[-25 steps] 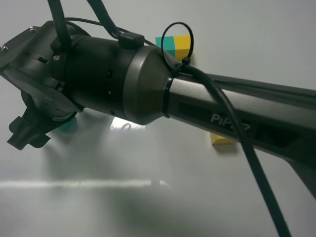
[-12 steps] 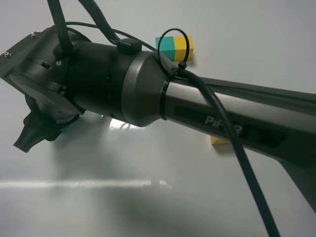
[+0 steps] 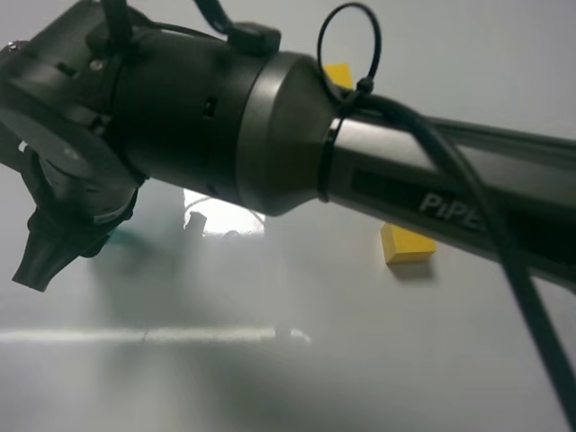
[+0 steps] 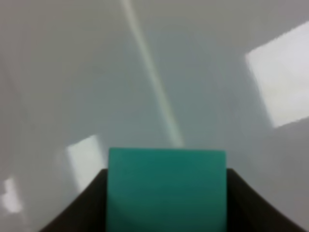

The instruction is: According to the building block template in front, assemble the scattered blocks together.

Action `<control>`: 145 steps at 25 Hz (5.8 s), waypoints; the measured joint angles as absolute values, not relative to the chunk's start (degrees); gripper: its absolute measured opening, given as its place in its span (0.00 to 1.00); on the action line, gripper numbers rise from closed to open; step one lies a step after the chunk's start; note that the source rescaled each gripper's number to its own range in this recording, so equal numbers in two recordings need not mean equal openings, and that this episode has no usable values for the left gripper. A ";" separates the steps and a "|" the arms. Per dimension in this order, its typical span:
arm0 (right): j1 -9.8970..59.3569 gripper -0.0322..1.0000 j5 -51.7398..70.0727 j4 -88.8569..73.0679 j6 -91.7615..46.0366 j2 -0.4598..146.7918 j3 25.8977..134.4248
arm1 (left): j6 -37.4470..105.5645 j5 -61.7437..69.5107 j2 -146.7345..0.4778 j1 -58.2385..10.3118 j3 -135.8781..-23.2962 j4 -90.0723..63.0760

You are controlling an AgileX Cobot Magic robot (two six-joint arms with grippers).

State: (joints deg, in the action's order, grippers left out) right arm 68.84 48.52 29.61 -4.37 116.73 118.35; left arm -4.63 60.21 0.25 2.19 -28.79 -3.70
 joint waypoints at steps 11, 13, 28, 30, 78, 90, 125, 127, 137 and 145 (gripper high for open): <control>68.79 0.04 63.67 17.75 -27.64 108.50 117.96 | -4.63 60.22 0.25 2.19 -28.79 -3.70; 68.17 0.04 64.55 15.83 -29.54 105.99 115.86 | -4.63 60.22 0.25 2.19 -28.79 -3.70; 52.59 0.04 56.37 10.98 -39.67 82.74 81.15 | -4.63 60.22 0.25 2.19 -28.79 -3.70; 50.93 0.04 55.99 10.93 -40.95 81.86 79.35 | -4.63 60.22 0.25 2.19 -28.79 -3.70; 40.41 0.03 48.53 13.04 -50.49 78.88 69.54 | -4.63 60.17 0.25 2.19 -28.79 -3.70; 40.36 0.43 48.60 15.50 -47.13 78.76 69.52 | -4.63 60.22 0.25 2.19 -28.79 -3.70; 37.90 0.66 42.97 18.11 -42.37 74.89 64.59 | -4.63 60.22 0.25 2.19 -28.79 -3.70; 37.90 0.66 42.97 18.11 -41.91 75.69 64.59 | -4.63 60.22 0.25 2.19 -28.79 -3.70; 37.90 0.16 43.40 17.91 -40.81 76.37 64.53 | -4.63 60.22 0.25 2.19 -28.79 -3.70; 37.90 0.03 43.46 17.91 -40.58 76.37 64.46 | -4.63 60.22 0.25 2.19 -28.79 -3.70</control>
State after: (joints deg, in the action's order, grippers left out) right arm 37.90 43.46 17.91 -40.58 76.37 64.46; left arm -4.63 60.22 0.25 2.19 -28.79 -3.70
